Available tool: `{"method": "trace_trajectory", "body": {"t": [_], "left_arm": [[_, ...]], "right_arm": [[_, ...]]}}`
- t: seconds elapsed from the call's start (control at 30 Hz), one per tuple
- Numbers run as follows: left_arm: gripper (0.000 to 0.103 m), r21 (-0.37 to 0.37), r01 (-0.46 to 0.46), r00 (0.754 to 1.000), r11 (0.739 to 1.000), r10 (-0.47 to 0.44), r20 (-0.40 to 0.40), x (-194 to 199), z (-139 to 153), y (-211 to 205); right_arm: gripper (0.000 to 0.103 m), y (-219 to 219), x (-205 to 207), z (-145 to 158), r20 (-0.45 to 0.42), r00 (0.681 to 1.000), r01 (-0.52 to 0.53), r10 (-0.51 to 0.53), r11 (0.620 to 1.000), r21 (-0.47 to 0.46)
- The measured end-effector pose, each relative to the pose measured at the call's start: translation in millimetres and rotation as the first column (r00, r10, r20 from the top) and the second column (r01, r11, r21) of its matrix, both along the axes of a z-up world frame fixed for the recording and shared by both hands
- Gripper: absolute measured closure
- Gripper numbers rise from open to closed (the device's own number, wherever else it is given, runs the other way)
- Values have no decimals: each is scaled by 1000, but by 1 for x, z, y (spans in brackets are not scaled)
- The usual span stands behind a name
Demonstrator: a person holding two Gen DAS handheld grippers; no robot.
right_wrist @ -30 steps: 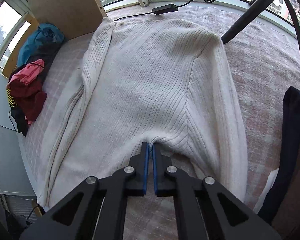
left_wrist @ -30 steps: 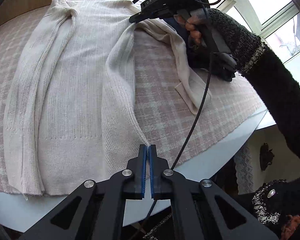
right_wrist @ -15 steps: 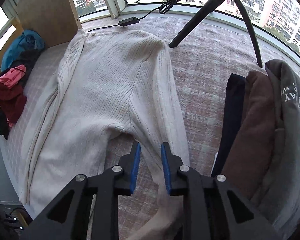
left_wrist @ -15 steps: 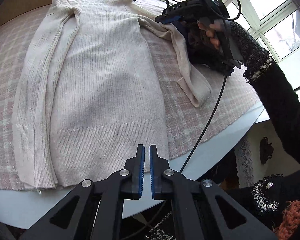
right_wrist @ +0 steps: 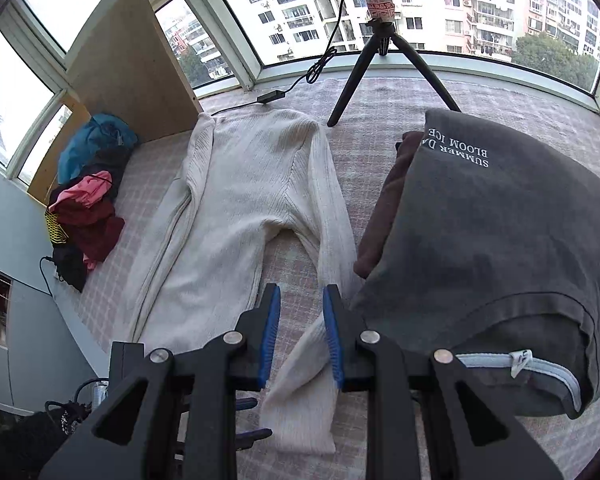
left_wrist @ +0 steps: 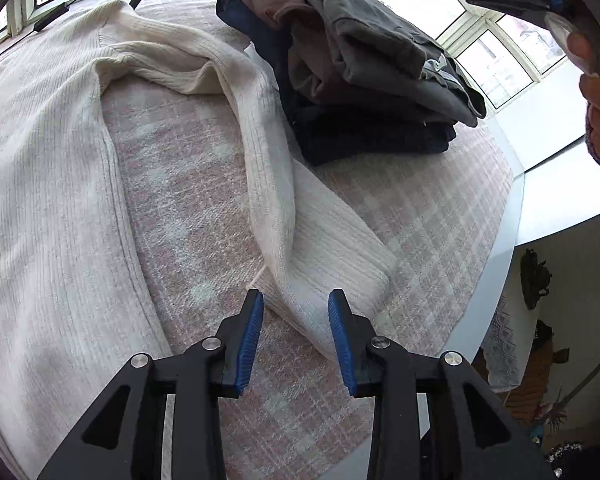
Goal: Fold clothes
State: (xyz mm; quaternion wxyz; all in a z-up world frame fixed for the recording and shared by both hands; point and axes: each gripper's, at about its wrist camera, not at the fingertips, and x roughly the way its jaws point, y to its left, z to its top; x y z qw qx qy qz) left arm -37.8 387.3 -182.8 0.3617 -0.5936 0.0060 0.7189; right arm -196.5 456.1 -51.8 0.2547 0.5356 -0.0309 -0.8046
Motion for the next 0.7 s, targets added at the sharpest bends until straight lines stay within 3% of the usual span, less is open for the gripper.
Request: {"method": "trace_trajectory", "body": {"t": [0.03,0.07,0.17,0.23,0.33,0.4,0.6,0.7], "left_arm": [[79,16,-14,1000,1000,14,-3,-2,0,1],[96,33,-29,1000,999,29,-6,-3,1,1],[96,89,-15,1000,996,17,-16,0,18,-2],[96,135,-16,999,991,22,-42,7,44,-19],[96,165,-56,992,985,74,-105,18,83,-59],[96,169,-92,988,981,111,-107,18,93,-80],[96,125,-93,988,988,108,-113,13,84,-83],[96,119,-74,990,990,88,-114,12,80,-80]], "right_arm": [[80,5,4,6,-9,1000,4,-4,1000,-3],[79,8,7,10,-19,1000,4,-4,1000,-5],[73,5,4,16,-40,999,-6,6,1000,-2],[73,-6,-6,13,-44,999,-18,18,1000,7],[71,-35,-29,4,-45,997,-69,70,997,25],[65,-64,-54,-12,-39,993,-105,108,992,76],[65,-153,-134,-81,72,989,-140,126,963,230],[65,-171,-154,-106,103,989,-134,104,928,349]]}}
